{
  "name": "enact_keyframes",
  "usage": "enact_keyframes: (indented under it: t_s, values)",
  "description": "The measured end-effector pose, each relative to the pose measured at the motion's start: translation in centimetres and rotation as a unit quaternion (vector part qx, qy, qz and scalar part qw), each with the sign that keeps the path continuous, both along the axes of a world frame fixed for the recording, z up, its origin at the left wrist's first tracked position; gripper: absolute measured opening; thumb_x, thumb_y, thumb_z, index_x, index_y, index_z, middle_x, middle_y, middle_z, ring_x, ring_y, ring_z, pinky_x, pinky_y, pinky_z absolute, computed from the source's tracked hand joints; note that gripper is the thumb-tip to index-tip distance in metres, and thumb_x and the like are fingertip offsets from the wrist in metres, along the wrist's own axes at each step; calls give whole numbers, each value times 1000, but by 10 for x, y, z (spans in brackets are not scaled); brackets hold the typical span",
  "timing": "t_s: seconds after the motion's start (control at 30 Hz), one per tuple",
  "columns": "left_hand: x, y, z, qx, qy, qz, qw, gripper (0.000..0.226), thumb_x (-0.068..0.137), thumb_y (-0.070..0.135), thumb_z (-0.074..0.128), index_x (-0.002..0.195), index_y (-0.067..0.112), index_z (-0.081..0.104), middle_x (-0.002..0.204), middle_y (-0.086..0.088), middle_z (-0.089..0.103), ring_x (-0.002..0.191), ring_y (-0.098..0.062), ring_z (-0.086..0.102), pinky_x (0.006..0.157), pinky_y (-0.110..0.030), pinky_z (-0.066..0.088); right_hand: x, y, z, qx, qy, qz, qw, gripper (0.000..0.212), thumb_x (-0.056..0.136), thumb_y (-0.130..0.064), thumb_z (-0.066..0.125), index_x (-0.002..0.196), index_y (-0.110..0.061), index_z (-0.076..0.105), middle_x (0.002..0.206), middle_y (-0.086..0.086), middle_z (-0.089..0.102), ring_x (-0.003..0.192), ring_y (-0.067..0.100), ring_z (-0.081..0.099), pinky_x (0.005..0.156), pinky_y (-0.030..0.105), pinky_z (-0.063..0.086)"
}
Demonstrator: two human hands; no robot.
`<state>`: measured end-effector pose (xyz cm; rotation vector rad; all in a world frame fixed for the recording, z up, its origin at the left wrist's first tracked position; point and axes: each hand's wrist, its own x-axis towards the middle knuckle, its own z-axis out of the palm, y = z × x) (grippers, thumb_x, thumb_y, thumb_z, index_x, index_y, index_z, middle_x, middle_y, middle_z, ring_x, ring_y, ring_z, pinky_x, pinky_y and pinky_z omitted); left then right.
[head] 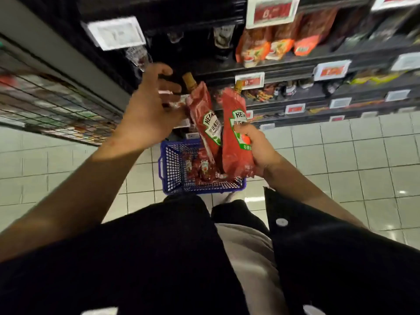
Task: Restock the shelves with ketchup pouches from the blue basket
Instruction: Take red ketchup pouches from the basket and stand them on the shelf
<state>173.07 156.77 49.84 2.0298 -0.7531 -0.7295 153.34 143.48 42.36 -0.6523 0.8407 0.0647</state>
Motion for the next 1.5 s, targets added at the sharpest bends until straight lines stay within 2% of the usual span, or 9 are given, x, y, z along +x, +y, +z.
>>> enact_keyframes:
  t_s: [0.07,0.17,0.3,0.43,0.57,0.8,0.97,1.3,1.5]
  values:
    - [-16,10,3,-15,190,104,976,28,95,31,63,118,15,60,101,-4,75,91,-20,74,93,-47,56,10,5,21,-11,-6,-7,1000,35,78,-34,68,106,-14,66,91,12,76,78,27,74,70,42,62]
    - [-30,23,9,-49,399,175,899,51,100,60,43,118,19,67,110,-9,76,102,-26,74,97,-49,54,32,15,53,-42,8,6,999,38,76,-32,73,110,-14,68,102,15,75,88,31,72,85,48,59]
    - [-17,38,17,-153,526,167,820,65,92,66,47,133,16,59,124,-12,71,115,-27,68,100,-47,52,57,29,94,-104,35,11,994,30,83,-33,75,106,-14,75,105,16,76,88,30,75,75,42,62]
    - [0,43,18,-229,469,138,842,39,99,23,61,133,5,58,124,-16,70,109,-32,70,90,-46,58,76,39,130,-138,23,12,990,23,81,-34,77,95,-17,81,107,16,76,88,28,76,73,39,60]
    - [29,51,23,-241,464,151,839,37,98,28,63,130,8,61,119,-16,72,108,-33,71,90,-49,58,90,42,156,-180,22,-34,983,18,87,-35,73,89,-20,82,102,13,77,84,25,76,71,38,61]
    - [59,49,37,-239,487,138,829,40,82,44,79,111,19,71,102,-9,76,92,-25,75,76,-41,59,104,33,182,-292,-6,-76,953,37,77,-41,79,104,-16,73,98,11,78,82,23,77,66,35,60]
    - [57,35,36,-224,353,118,900,66,58,33,93,117,25,64,97,-1,76,90,-22,75,71,-37,60,115,11,179,-322,-16,-54,945,26,84,-39,78,100,-19,74,97,9,78,84,25,77,66,38,62]
    - [61,-25,63,-211,54,201,955,46,69,42,87,109,36,64,95,14,75,86,-3,74,64,-14,56,114,-65,150,-328,-117,56,936,22,85,-15,79,107,-13,74,104,11,77,95,29,75,78,41,61]
    - [112,-82,107,-188,-68,243,949,59,57,47,91,98,10,70,92,-6,76,80,-17,75,70,-38,63,104,-98,155,-331,-135,77,931,19,85,-14,78,104,-14,73,101,10,78,90,26,76,73,37,61]
